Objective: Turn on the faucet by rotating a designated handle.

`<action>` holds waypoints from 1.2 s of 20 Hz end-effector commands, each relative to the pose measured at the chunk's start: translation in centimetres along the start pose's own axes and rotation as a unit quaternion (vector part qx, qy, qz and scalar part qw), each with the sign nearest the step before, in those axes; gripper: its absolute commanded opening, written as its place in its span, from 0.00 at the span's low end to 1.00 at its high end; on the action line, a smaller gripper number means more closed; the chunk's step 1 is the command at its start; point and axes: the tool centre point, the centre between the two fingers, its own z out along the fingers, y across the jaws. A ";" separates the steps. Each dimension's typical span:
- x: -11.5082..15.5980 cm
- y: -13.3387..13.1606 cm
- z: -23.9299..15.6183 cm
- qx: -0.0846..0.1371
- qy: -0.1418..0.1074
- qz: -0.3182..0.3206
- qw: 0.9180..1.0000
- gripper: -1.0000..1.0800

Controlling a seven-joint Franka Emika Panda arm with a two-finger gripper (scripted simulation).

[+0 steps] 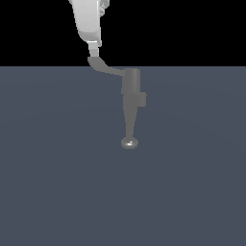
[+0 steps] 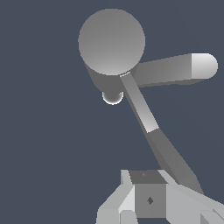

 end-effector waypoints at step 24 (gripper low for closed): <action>5.5 7.4 0.2 -0.004 0.000 0.001 1.000 0.00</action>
